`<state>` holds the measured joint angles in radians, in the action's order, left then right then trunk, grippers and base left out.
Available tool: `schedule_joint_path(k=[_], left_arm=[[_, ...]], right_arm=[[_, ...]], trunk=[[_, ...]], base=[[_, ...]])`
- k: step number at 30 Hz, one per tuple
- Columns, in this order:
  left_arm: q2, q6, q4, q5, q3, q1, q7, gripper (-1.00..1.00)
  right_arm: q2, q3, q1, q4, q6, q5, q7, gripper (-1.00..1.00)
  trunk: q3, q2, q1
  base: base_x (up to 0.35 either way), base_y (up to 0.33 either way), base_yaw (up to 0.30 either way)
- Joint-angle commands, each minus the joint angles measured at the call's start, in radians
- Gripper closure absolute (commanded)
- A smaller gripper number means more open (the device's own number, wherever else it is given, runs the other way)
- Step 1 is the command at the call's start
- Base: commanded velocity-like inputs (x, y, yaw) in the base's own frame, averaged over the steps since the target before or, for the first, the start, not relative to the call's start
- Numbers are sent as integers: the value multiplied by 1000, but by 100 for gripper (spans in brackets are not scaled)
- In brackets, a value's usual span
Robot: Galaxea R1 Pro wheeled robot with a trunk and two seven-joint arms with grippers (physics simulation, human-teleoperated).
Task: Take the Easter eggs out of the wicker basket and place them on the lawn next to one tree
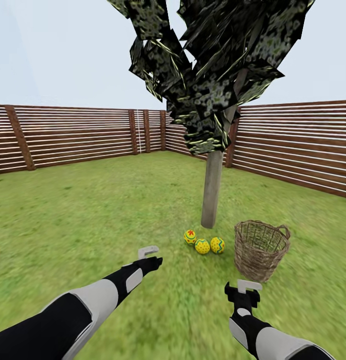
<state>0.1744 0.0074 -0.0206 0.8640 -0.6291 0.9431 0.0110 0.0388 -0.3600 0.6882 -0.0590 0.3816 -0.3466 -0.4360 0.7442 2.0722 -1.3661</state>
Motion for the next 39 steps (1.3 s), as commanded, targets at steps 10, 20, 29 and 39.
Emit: schedule_joint_path(k=[10, 20, 29, 39], left_arm=[[0, 5, 1, 11, -6, -49, -2, -100], [0, -4, 1, 8, -6, -236, -1, -100], [-33, -9, 1, 7, -7, -321, 1, -100], [-123, -35, 1, 26, -6, -427, 14, -100]], right_arm=[[0, -8, 1, -1, 3, -10, -3, -100], [0, -8, 1, -1, 3, -9, -3, -100], [2, -10, 1, -6, 3, -9, -4, -100], [50, -7, -52, 74, 1, -10, -4, -100]], trunk=[[-30, -70, 39], [-62, -140, 77], [-90, -203, 111], [-121, -273, 150]], base=[[0, 0, 0], [0, 0, 0], [0, 0, 0], [0, 0, 0]])
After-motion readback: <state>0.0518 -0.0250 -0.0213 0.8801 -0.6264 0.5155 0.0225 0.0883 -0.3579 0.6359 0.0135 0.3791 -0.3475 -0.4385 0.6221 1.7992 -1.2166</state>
